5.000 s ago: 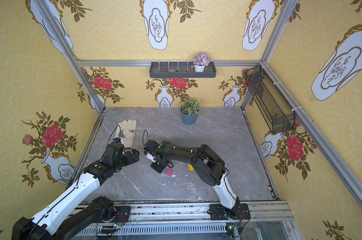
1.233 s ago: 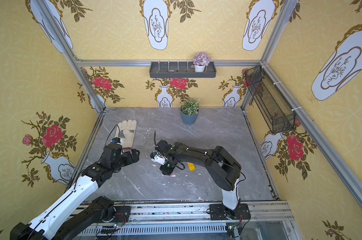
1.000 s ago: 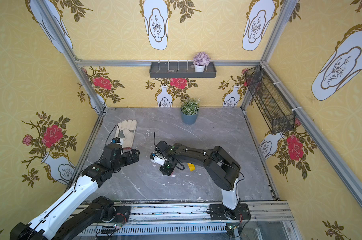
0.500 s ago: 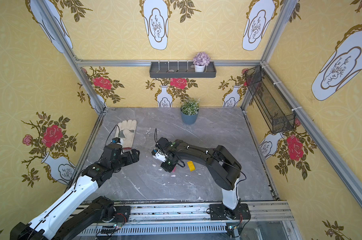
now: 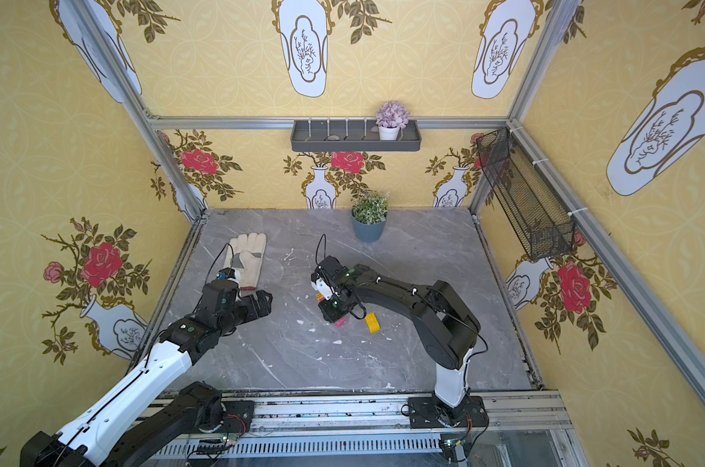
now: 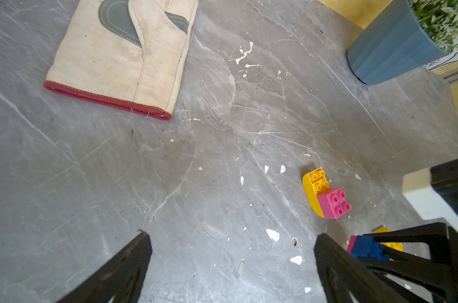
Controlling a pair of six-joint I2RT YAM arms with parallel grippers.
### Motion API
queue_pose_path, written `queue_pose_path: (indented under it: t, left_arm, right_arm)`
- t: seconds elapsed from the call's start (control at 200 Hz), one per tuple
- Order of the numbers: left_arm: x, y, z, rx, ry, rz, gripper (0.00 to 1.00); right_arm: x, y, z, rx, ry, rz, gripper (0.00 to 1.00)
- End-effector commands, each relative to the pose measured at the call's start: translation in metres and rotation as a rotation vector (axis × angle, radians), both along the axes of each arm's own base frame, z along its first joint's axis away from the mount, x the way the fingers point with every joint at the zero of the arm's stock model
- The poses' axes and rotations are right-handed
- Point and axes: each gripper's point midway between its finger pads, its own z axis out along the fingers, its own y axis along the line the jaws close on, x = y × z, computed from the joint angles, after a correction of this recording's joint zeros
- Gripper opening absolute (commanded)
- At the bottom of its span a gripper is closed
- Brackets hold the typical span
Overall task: Assemble the letter s with lego
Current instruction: Pick up the lego brick from the center of the board, then adjust the lego brick at the center of the board.
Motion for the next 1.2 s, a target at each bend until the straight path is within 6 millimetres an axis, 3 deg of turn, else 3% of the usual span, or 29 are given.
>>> queue_pose_path:
  t: [0.0, 0.2, 0.565, 0.845, 1.195]
  left_arm:
    - [0.001, -0.013, 0.001, -0.048, -0.017, -0.056, 0.99]
    - [-0.016, -0.058, -0.013, -0.321, 0.010, -0.184, 0.95]
    - [-0.046, -0.112, -0.033, -0.442, 0.040, -0.338, 0.97]
    - [-0.047, -0.117, -0.038, -0.444, 0.042, -0.353, 0.98]
    - [-0.048, -0.105, -0.068, -0.351, 0.109, -0.297, 0.97]
  right_arm:
    - [0.017, 0.014, 0.010, 0.103, 0.001, -0.253, 0.24]
    - [0.032, -0.002, 0.027, 0.098, 0.033, -0.566, 0.24]
    - [0.012, 0.030, 0.028, 0.166, 0.169, -0.667, 0.25]
    - [0.013, 0.053, 0.039, 0.228, 0.200, -0.671, 0.25]
    - [0.003, 0.066, 0.052, 0.271, 0.219, -0.648, 0.25]
